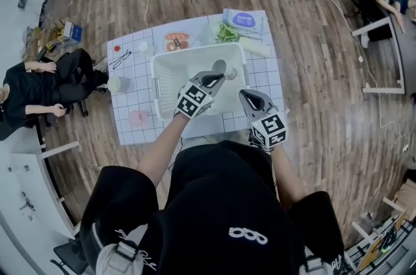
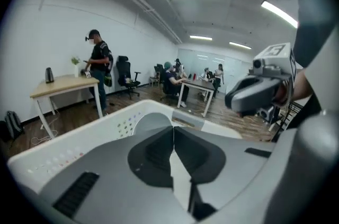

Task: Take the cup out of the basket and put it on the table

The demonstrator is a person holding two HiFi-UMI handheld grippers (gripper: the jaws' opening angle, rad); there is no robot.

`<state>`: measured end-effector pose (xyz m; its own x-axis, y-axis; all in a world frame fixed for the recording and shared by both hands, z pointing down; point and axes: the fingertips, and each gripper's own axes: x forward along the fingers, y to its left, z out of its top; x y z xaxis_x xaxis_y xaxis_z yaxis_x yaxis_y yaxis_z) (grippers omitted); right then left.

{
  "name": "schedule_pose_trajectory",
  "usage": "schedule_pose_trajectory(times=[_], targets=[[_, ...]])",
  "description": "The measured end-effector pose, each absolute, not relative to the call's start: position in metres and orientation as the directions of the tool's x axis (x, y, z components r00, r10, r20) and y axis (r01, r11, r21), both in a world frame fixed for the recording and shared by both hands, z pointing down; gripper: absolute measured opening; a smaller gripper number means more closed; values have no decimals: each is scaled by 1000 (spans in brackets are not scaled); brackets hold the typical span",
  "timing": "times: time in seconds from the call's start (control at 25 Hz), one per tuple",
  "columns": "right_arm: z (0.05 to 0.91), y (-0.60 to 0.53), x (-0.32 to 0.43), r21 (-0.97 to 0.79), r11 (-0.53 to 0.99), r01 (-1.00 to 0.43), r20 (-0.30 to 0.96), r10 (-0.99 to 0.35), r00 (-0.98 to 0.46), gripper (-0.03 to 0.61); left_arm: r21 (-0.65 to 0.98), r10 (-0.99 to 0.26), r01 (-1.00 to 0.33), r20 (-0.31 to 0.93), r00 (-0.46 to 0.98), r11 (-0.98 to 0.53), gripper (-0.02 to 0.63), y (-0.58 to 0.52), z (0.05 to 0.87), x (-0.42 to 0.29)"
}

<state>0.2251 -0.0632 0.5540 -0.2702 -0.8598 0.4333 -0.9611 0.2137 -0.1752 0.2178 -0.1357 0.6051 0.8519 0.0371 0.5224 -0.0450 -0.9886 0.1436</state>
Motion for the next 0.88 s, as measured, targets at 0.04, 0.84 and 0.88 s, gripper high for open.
schedule_pose_trajectory(times=[0.04,0.84,0.88], targets=[[550,-65,223,-172,219,-960,424,-863,-273,25,122,6,-62,493,870,-991,12,-138,587,215],[458,-102,154,-103,424,-900,237,-868,-436,25,27,-448,-459,177,876,-888,13,-149,448,76],[457,-103,150,-101,432,-896,236,-865,-444,25,29,-454,-466,175,874,-884,13,-149,449,72]])
